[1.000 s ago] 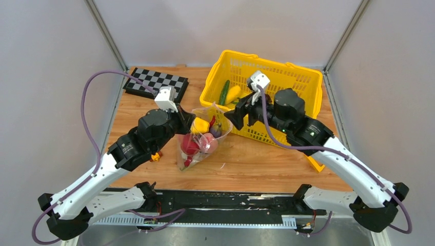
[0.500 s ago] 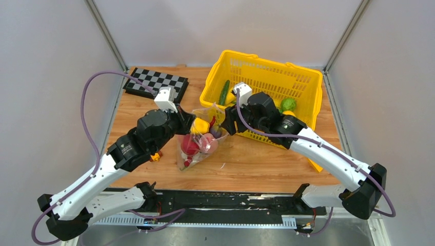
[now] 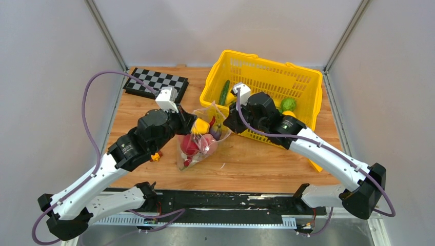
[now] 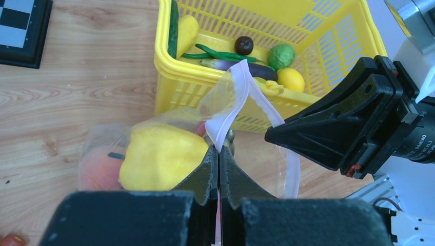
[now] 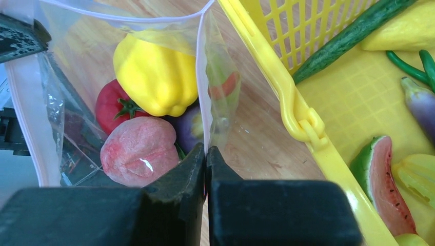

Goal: Place the food in the zip-top bag and seal the zipper
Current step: Adjust the zipper food storage bag at the center of the board.

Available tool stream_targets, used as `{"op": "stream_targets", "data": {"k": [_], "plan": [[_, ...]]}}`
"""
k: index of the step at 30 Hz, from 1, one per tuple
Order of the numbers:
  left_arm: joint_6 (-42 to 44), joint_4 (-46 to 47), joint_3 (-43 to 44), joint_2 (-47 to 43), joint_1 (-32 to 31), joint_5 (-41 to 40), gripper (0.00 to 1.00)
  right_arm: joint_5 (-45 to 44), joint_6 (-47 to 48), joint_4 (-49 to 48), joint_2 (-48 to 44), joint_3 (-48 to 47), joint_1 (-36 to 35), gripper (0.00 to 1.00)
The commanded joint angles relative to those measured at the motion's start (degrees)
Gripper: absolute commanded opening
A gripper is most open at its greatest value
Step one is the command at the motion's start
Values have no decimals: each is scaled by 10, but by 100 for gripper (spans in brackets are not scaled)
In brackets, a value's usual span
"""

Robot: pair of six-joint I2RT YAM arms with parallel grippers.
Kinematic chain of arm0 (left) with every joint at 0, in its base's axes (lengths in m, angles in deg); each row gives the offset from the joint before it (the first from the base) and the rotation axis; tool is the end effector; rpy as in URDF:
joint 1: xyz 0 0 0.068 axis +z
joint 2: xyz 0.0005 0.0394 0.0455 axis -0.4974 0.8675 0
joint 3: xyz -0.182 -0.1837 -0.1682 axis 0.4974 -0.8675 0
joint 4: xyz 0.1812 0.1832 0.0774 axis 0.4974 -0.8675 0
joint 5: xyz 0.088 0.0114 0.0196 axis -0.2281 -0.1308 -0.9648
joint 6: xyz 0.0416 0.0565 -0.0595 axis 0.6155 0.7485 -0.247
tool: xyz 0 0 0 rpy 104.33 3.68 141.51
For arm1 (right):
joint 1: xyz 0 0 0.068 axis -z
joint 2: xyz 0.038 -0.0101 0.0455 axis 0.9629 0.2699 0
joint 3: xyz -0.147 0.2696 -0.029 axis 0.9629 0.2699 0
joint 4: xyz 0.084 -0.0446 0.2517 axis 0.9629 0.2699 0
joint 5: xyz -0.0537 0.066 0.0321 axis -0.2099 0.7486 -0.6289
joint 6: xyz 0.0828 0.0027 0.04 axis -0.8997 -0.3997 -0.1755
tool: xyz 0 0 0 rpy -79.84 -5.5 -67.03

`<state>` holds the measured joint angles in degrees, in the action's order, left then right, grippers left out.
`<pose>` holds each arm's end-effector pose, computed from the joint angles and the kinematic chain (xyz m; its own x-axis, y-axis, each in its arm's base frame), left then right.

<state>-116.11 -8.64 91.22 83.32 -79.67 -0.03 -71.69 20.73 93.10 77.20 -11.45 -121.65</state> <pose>0.1539 -0.1383 0.4105 -0.4363 -0.3234 -0.8397 0.3096 0.8222 -0.4776 0.2096 0.2384 0.3646 -0.5106 -0.2134 -0.8329 -0.6862 0.6849 0.2452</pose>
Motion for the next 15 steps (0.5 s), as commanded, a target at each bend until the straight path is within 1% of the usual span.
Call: {"op": "stream_targets", "data": {"k": [1,3,4,6,8,10,11,13,15], "plan": [[8,34,1,-6,1,13,0,21,3,-49,-6,-18,1,2],[17,39,3,0,1,35,1,23,6,-56,-5,-19,2,0],[23,41,6,3,1,47,4,25,6,-59,-3,-20,4,0],[40,46,12,13,1,83,12,46,6,-68,0,-20,11,0],[55,42,23,32,1,121,27,70,6,-75,5,-25,20,0],[65,35,36,48,1,140,37,91,9,-81,9,-30,30,0],[69,31,40,54,1,147,39,102,12,-82,10,-34,33,0],[74,29,45,65,1,157,48,132,26,-89,9,-39,43,0],[78,34,46,70,1,171,50,171,47,-95,8,-44,45,0]]}}
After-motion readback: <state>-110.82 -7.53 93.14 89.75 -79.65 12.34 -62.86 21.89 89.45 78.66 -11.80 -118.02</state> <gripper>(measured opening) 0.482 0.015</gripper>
